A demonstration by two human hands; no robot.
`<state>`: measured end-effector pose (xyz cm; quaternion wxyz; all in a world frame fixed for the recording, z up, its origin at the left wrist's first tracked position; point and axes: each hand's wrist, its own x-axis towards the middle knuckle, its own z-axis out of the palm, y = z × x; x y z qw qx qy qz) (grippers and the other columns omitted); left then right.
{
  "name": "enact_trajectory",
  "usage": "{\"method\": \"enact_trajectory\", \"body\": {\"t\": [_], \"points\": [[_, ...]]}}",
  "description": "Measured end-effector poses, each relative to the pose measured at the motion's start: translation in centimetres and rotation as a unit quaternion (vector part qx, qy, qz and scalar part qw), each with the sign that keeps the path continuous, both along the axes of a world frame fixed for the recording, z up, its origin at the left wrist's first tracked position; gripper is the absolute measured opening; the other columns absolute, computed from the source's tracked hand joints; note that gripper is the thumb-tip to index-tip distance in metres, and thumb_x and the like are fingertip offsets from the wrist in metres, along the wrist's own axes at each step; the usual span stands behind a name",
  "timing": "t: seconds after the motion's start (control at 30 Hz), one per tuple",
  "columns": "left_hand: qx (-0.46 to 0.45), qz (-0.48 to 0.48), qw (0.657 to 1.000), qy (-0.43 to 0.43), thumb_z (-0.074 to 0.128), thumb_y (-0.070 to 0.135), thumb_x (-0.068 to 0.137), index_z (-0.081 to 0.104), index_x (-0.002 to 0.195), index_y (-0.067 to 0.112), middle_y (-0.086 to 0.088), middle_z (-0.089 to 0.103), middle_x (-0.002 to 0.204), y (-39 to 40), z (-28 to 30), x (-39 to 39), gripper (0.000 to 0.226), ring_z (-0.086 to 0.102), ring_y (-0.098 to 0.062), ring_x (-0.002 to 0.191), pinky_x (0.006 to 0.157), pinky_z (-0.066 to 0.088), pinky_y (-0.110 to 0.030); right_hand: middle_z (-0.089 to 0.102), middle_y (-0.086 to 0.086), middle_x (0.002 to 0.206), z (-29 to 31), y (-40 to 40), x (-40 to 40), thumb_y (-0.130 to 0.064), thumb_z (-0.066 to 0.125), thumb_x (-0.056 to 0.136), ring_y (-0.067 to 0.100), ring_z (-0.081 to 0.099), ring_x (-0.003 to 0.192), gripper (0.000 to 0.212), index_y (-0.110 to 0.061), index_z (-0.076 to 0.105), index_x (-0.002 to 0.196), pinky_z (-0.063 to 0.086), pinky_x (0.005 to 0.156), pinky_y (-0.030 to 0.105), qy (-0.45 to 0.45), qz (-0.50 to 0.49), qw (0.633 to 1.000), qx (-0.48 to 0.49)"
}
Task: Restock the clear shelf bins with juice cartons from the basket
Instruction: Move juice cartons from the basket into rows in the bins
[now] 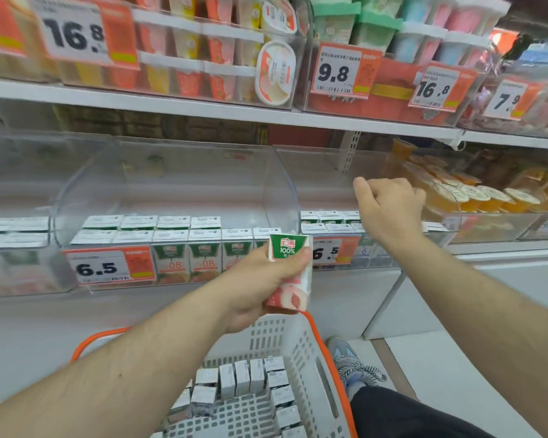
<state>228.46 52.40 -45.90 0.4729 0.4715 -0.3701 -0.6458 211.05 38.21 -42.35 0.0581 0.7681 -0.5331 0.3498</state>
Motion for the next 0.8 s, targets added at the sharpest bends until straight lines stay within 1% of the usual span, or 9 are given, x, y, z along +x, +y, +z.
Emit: {"method": "enact_trajectory", "body": {"t": [0.07,0.13,0.2,0.27,0.33,0.43,0.57,0.67,0.8], "points": [[0.038,0.008,0.998,0.053,0.062,0.024,0.088,0.061,0.096,0.01,-0.008,0.066,0.078,1.1,0.1,1.1,0.016,0.064,-0.024,0.072,0.069,0.054,-0.037,0.062,0.006,0.063,0.2,2.7,2.2,-0.043,0.035,0.099,0.026,0.057,0.068,0.056,-0.009,0.061,0.062,0.044,0.071,0.037,-0.124,0.083,0.985,0.091],[0.05,0.011,0.994,0.096,0.047,0.006,0.087,0.059,0.09,0.005,-0.01,0.062,0.071,2.2,0.3,2.0,0.012,0.06,-0.024,0.064,0.063,0.053,-0.036,0.07,0.001,0.068,0.4,5.2,4.5,-0.039,0.04,0.101,0.017,0.059,0.058,0.049,-0.012,0.071,0.074,0.043,0.059,0.03,-0.215,0.134,0.941,0.223],[0.038,0.008,0.994,0.106,0.04,-0.002,0.086,0.06,0.094,0.004,-0.012,0.064,0.075,3.1,0.3,2.9,0.023,0.061,-0.024,0.064,0.067,0.053,-0.038,0.069,0.0,0.065,0.5,7.5,6.3,-0.039,0.04,0.103,0.017,0.053,0.048,0.048,-0.012,0.071,0.078,0.036,0.051,0.026,-0.239,0.174,0.899,0.324],[0.011,-0.004,0.996,0.086,0.04,-0.005,0.088,0.063,0.105,0.005,-0.014,0.068,0.089,4.1,0.2,3.7,0.03,0.064,-0.024,0.072,0.074,0.053,-0.04,0.065,0.003,0.065,0.7,9.6,7.5,-0.04,0.042,0.102,0.016,0.049,0.045,0.046,-0.008,0.071,0.085,0.034,0.046,0.022,-0.24,0.206,0.869,0.381],[-0.001,-0.009,0.999,0.046,0.043,-0.007,0.091,0.066,0.111,0.009,-0.012,0.072,0.099,5.2,0.0,4.4,0.034,0.067,-0.023,0.077,0.078,0.054,-0.042,0.06,0.004,0.061,0.5,11.4,8.2,-0.031,0.053,0.099,0.01,0.046,0.044,0.035,-0.002,0.069,0.089,0.034,0.042,0.017,-0.225,0.236,0.853,0.408],[-0.002,-0.005,1.0,-0.018,0.049,-0.009,0.091,0.063,0.109,0.009,-0.011,0.072,0.093,6.8,-0.5,5.6,0.029,0.067,-0.021,0.075,0.074,0.056,-0.04,0.061,0.009,0.068,-0.5,13.0,9.1,-0.009,0.064,0.092,0.007,0.049,0.047,0.009,-0.005,0.066,0.084,0.037,0.044,0.018,-0.217,0.27,0.837,0.424],[-0.016,-0.002,0.998,-0.06,0.058,-0.007,0.089,0.063,0.105,0.009,-0.008,0.073,0.088,8.8,-0.6,7.9,0.023,0.068,-0.019,0.074,0.072,0.055,-0.034,0.063,0.008,0.072,-1.5,13.9,10.5,-0.005,0.061,0.094,0.016,0.049,0.057,0.008,-0.009,0.065,0.088,0.037,0.049,0.023,-0.253,0.301,0.797,0.459],[-0.028,0.025,0.997,-0.072,0.063,-0.008,0.086,0.062,0.108,0.009,-0.008,0.074,0.089,10.1,-0.5,10.1,0.027,0.069,-0.022,0.076,0.076,0.056,-0.038,0.066,0.007,0.077,-1.7,14.7,12.3,-0.008,0.064,0.091,0.016,0.051,0.063,0.005,-0.01,0.067,0.096,0.037,0.054,0.025,-0.271,0.331,0.763,0.484],[-0.044,0.091,0.992,-0.071,0.068,-0.017,0.077,0.058,0.112,0.007,-0.015,0.074,0.091,11.2,-0.9,12.9,0.043,0.07,-0.031,0.074,0.073,0.058,-0.04,0.067,0.001,0.089,-1.7,15.8,15.1,0.004,0.056,0.094,0.012,0.054,0.071,0.023,-0.014,0.066,0.104,0.042,0.057,0.019,-0.26,0.38,0.762,0.455]]}}
